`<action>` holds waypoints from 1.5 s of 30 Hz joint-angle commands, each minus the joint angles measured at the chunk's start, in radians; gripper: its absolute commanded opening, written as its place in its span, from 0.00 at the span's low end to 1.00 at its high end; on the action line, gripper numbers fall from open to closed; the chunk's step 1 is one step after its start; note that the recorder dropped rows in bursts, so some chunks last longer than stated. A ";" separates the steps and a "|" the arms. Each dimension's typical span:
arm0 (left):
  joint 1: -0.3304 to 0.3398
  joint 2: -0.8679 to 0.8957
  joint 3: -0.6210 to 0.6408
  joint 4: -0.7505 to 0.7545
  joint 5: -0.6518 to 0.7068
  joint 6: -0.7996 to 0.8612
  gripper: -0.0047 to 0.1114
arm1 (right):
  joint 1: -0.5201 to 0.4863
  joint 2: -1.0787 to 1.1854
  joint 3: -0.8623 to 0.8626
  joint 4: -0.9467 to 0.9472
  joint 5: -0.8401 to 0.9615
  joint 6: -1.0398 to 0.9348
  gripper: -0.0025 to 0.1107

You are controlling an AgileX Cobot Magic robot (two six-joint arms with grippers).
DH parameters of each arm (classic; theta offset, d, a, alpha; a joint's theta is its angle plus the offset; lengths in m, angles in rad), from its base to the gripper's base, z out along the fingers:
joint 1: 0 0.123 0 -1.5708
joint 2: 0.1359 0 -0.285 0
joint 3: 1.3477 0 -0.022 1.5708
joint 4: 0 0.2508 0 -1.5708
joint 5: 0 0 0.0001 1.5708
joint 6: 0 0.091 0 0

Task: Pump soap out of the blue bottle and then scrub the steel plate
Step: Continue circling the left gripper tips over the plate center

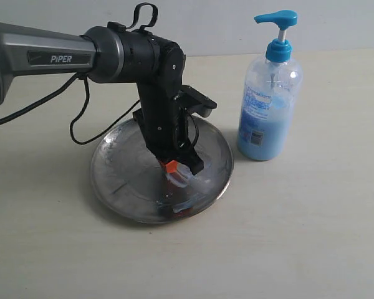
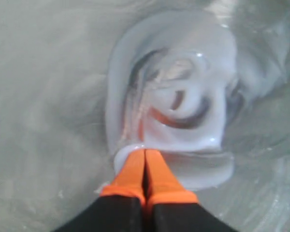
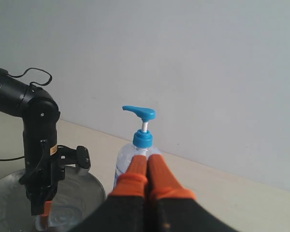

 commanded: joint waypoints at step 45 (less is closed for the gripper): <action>-0.059 0.079 0.006 -0.196 -0.115 0.002 0.05 | 0.000 -0.003 0.006 -0.002 -0.011 0.000 0.02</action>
